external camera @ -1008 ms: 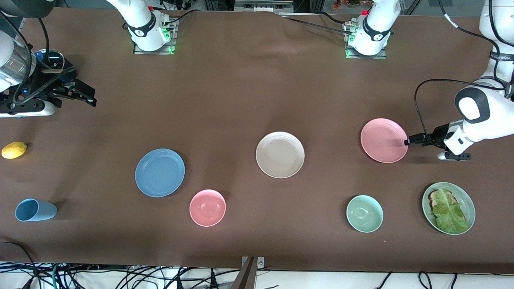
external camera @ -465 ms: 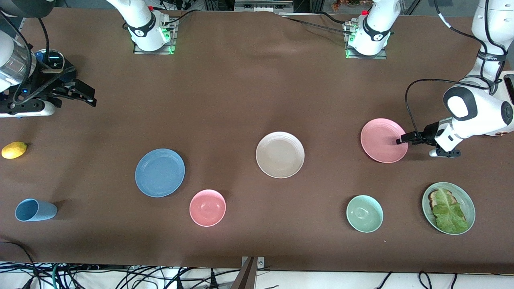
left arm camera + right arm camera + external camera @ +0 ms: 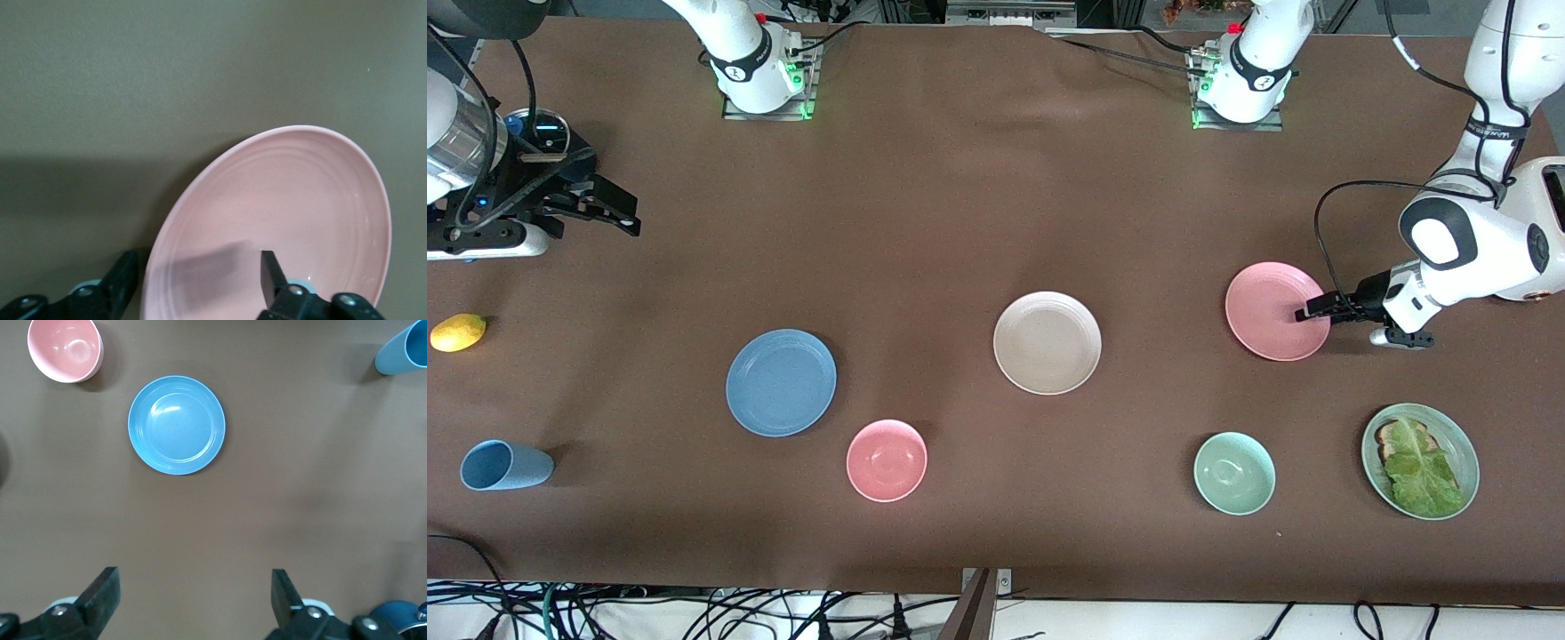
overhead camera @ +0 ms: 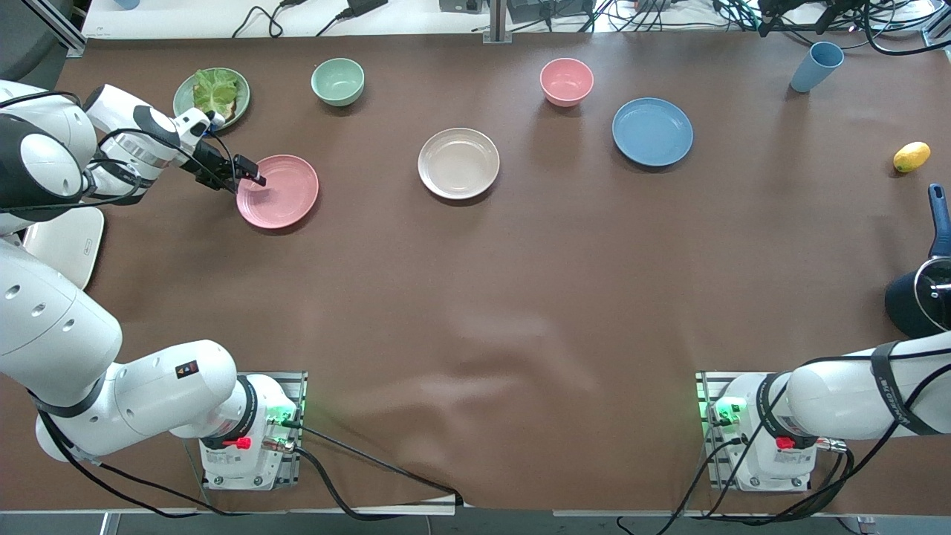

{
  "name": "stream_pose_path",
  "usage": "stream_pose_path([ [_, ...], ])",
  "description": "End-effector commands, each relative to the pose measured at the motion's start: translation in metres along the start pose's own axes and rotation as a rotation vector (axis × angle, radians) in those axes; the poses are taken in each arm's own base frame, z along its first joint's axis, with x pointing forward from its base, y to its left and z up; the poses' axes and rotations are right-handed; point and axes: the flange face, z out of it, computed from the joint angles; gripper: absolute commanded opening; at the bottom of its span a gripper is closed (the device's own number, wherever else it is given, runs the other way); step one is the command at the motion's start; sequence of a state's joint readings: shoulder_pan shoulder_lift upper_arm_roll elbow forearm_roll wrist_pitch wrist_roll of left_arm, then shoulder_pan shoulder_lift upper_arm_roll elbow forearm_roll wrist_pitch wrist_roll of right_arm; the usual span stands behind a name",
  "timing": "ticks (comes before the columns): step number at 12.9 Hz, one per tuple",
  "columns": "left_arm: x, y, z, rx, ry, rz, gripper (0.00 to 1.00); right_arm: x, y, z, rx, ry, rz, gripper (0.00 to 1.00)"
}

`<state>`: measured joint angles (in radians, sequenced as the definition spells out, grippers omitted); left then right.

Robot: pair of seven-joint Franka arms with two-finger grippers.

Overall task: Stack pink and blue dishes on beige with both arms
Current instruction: 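Close the left gripper on the pink plate rim and lift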

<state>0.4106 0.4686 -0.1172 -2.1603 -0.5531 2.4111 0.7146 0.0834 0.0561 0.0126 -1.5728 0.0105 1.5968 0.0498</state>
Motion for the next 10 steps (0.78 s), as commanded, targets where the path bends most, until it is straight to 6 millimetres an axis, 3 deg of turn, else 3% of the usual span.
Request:
stream_pose_path([
  [1,-0.004,-0.007,0.000,-0.011,0.025,0.025,0.55,-0.005,0.000,-0.007,0.005,0.009,0.011,1.00],
  [3,-0.004,-0.007,-0.001,-0.016,0.023,0.024,0.26,-0.005,0.000,-0.007,0.004,0.009,0.011,1.00],
  [4,-0.004,-0.010,-0.004,-0.018,0.025,0.017,0.19,-0.005,0.000,-0.007,0.004,0.009,0.011,1.00],
  [5,-0.004,-0.011,-0.008,-0.024,0.024,0.015,0.05,-0.005,0.000,-0.007,0.004,0.009,0.011,1.00],
  [6,-0.004,-0.009,-0.008,-0.035,0.016,0.014,0.00,-0.005,0.000,-0.007,0.005,0.009,0.011,1.00],
  [10,-0.002,-0.005,-0.014,-0.034,0.021,0.014,0.00,-0.005,0.000,-0.007,0.004,0.009,0.011,1.00],
])
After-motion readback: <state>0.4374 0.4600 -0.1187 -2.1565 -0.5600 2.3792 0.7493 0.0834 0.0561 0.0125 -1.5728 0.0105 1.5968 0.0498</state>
